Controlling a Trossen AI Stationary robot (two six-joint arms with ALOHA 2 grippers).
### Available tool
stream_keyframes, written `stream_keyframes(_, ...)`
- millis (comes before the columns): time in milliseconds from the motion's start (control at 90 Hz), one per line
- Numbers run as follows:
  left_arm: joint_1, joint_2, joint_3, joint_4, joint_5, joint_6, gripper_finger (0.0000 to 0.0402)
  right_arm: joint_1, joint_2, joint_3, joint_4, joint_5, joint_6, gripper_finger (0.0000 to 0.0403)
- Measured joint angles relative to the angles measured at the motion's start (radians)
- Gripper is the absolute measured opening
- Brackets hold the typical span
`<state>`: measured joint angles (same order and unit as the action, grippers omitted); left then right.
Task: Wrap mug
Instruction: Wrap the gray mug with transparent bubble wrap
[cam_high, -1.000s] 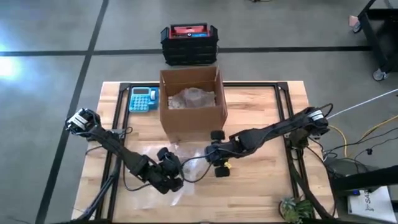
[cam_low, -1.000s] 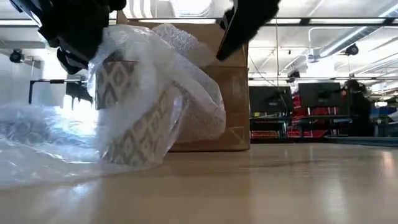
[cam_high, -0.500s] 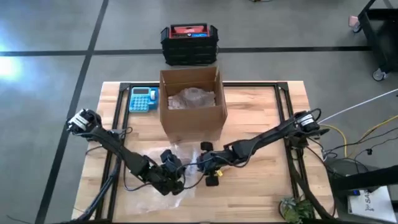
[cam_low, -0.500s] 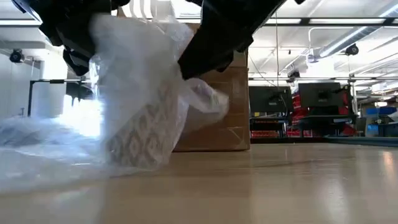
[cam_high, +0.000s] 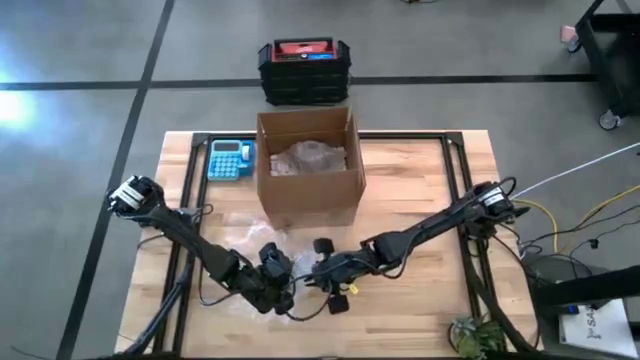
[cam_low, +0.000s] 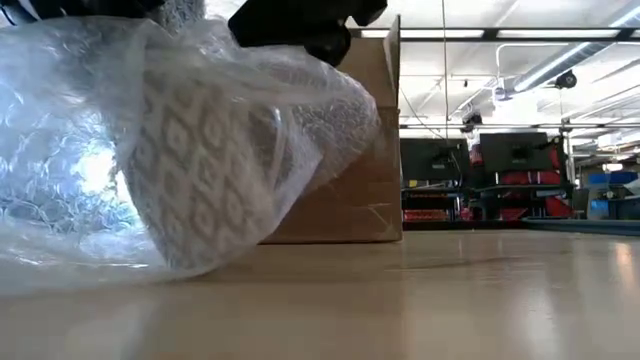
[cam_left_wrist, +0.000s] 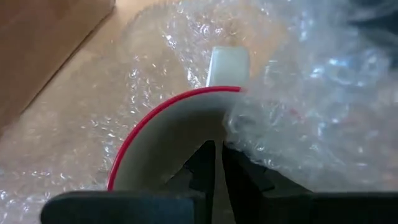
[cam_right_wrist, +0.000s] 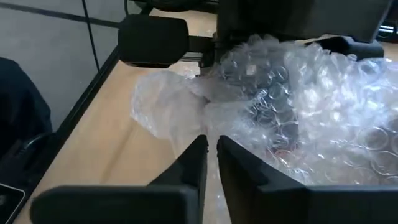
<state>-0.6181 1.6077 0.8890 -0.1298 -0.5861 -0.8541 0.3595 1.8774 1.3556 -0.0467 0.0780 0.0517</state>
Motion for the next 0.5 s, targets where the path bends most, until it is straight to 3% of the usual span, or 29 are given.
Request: stream_keyframes(500,0.006,-0.002,0.000,0.005,-0.004,0.009,0.0020,-0.028,0.010,0.062,0.004,0.000,-0.060,0.0013)
